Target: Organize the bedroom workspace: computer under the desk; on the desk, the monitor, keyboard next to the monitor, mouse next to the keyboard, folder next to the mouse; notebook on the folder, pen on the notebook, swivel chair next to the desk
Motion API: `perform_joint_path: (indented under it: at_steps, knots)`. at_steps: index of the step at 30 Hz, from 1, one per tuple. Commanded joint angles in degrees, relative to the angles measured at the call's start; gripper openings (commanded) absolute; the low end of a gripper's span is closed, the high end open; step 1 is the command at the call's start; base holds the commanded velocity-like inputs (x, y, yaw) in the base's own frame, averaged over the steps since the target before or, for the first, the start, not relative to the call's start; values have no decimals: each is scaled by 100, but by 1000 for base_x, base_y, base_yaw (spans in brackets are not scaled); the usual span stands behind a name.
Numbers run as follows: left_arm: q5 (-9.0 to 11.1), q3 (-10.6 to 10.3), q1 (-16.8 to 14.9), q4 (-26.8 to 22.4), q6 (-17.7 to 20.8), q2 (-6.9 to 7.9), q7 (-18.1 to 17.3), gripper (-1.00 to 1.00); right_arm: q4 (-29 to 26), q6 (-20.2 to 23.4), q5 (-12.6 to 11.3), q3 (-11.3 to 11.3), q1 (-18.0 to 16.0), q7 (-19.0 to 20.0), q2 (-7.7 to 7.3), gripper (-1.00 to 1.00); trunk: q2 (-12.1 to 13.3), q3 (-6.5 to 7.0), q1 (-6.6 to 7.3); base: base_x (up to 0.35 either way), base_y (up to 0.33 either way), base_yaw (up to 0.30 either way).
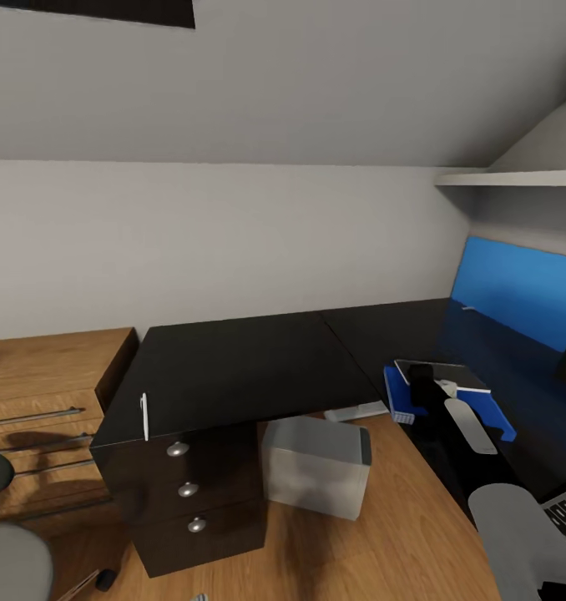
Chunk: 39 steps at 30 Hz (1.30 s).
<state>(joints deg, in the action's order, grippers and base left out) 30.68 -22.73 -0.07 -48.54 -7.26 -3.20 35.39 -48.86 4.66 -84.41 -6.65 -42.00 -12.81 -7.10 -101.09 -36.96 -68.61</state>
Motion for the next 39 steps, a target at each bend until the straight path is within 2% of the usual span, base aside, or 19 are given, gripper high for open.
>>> perform_joint_path:
  at_steps: [1, 6, 15, 34, 35, 39]
  knots:
    - [60, -18, -1, -7, -39, 3, 21, 100, -10, 27, -22, -12, -2, -36, 2, -100, -2, -5, 0, 0, 0, 0]
    - [60, -13, -1, -7, -39, 3, 21, 100, -10, 13, -22, -12, -1, -107, 3, -100, -2, -5, 0, 0, 0, 0]
    - [60, -12, -1, -7, -39, 3, 21, 100, -24, 17, -22, -4, -1, -683, -2, -100, -2, -5, 0, 0, 0, 0]
    - [60, -12, -1, -7, -39, 3, 21, 100, -36, 9, -14, 6, -1, -741, -2, -100, -2, -5, 0, 0, 0, 0]
    - [60, -12, 1, -7, -39, 3, 21, 100, -36, 9, -14, 6, -1, -741, -2, 100, -2, -5, 0, 0, 0, 0]
    - [60, -12, 0, -7, -39, 3, 21, 100, -44, 8, -14, 7, -1, -744, -2, 100, -2, -5, 0, 0, 0, 0]
